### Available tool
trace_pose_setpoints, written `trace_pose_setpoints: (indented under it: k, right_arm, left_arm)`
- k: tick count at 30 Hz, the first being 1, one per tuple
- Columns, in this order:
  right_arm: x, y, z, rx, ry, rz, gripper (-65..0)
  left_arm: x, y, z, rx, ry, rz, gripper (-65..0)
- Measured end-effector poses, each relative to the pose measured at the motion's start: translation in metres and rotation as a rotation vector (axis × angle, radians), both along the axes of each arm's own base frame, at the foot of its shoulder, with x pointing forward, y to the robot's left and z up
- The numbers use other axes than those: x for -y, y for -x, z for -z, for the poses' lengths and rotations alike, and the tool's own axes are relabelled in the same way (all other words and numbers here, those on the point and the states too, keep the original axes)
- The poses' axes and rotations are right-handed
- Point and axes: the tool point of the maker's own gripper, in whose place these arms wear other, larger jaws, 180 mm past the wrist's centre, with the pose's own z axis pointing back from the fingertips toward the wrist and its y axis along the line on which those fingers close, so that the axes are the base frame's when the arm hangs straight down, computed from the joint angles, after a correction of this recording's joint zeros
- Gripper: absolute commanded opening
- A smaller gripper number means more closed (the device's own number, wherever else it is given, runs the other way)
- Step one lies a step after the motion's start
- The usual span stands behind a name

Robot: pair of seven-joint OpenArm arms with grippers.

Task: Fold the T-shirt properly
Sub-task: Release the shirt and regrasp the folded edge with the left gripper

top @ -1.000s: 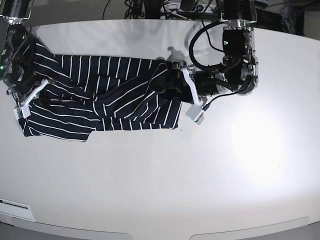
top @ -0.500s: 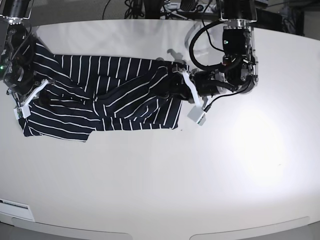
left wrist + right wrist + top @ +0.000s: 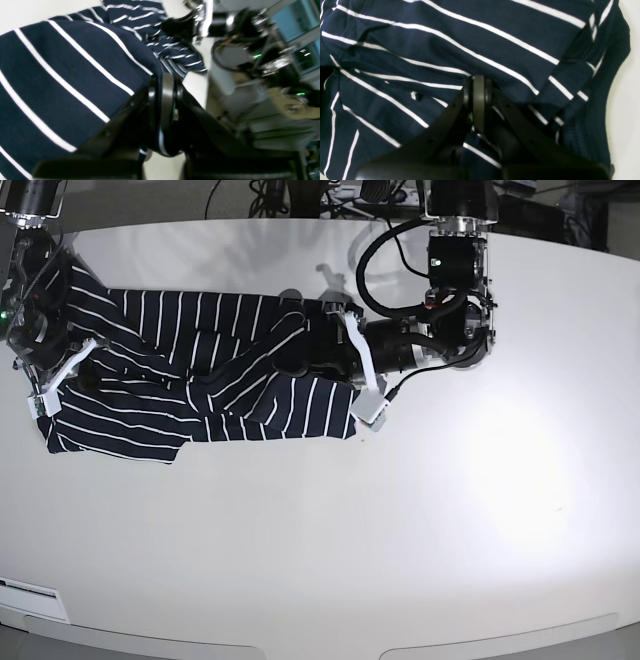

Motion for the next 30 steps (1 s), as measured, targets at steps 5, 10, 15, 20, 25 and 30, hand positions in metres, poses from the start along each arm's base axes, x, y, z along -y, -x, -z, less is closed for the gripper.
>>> trace_pose_setpoints:
  k: [5, 10, 15, 20, 25, 30]
  right_arm:
    - [0.000, 0.000, 0.000, 0.000, 0.000, 0.000, -65.0]
    - [-0.003, 0.000, -0.001, 0.005, -0.018, -0.010, -65.0]
    - [-0.005, 0.000, -0.001, 0.005, -0.025, -0.018, -54.7]
    - [-0.005, 0.000, -0.001, 0.005, -0.025, -0.018, -54.3]
    - [-0.005, 0.000, -0.001, 0.005, -0.025, -0.018, -54.3]
    - [-0.005, 0.000, -0.001, 0.006, -0.025, -0.018, -54.3]
  left_arm:
    - [0.007, 0.007, 0.016, -0.007, -0.094, 0.036, -43.9]
    - [0.022, 0.017, 0.016, -0.031, -0.089, 0.081, -29.2]
    - [0.018, 0.009, 0.002, 0.010, -0.059, 0.051, -49.7]
    - [0.004, -0.014, -0.034, 0.128, 0.002, -0.054, -65.0]
    - [-0.024, -0.035, 0.001, 0.088, -0.208, -0.202, -65.0]
    - [-0.049, -0.046, 0.042, 0.068, -0.518, -0.308, -65.0]
